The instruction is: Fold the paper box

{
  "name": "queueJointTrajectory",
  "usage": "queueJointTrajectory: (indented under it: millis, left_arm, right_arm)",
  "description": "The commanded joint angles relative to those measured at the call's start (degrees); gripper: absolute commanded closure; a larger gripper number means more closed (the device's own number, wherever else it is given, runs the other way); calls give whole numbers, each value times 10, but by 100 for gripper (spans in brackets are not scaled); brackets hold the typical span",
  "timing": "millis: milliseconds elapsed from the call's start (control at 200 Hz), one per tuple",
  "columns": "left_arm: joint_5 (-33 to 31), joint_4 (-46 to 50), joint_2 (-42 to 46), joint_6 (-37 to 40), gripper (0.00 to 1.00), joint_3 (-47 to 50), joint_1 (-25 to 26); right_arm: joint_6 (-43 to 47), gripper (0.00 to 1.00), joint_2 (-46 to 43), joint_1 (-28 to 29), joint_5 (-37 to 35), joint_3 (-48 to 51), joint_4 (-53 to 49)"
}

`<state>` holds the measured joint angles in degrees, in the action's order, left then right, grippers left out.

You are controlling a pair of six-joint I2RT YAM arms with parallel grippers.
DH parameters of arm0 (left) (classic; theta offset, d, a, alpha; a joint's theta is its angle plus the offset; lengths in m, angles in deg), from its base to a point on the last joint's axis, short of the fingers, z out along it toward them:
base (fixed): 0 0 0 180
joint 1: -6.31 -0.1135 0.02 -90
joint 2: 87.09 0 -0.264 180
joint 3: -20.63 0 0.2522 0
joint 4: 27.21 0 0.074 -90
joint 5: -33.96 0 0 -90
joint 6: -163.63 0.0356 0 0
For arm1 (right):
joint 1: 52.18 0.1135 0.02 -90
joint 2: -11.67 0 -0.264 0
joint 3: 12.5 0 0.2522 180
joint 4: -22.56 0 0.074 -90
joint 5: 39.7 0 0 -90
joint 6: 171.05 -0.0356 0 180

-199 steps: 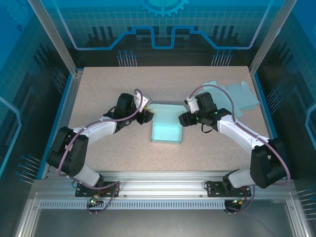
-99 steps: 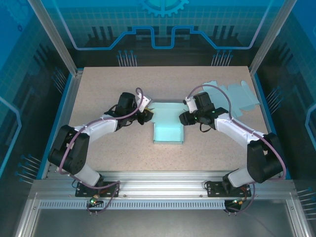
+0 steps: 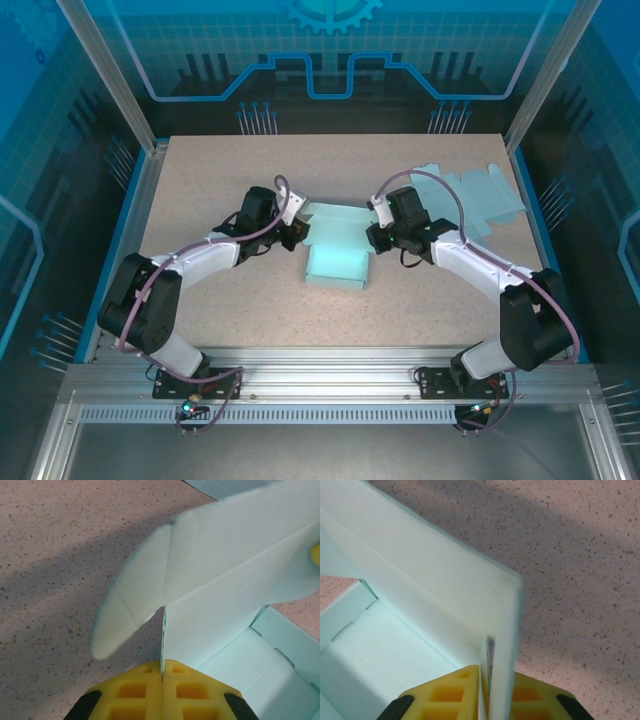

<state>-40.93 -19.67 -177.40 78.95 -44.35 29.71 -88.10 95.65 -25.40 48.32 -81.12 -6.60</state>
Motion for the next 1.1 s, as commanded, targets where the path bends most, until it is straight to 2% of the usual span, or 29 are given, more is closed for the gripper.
queueJointTrajectory:
  millis: [0, 55, 275, 505, 815, 1096]
  left_arm:
    - [-44, -19, 13, -28, 100, -19, 28]
    - [-67, -29, 17, -38, 100, -20, 37]
    - [-150, -111, 20, -94, 100, -5, 59]
    - [-187, -215, 3, -150, 100, 11, 62]
    - [-242, -262, -51, -193, 98, -2, 70]
    - [-276, -299, -72, -214, 96, 19, 82]
  right_arm:
    - [2, 94, 4, 27, -57, -18, 29]
    - [2, 100, 3, 36, -85, -19, 38]
    - [-1, 100, 4, 47, -121, -27, 96]
    - [-13, 100, 53, 51, -146, -49, 173]
    - [-44, 100, 165, 65, -180, -138, 189]
    - [-62, 100, 183, 89, -208, -123, 206]
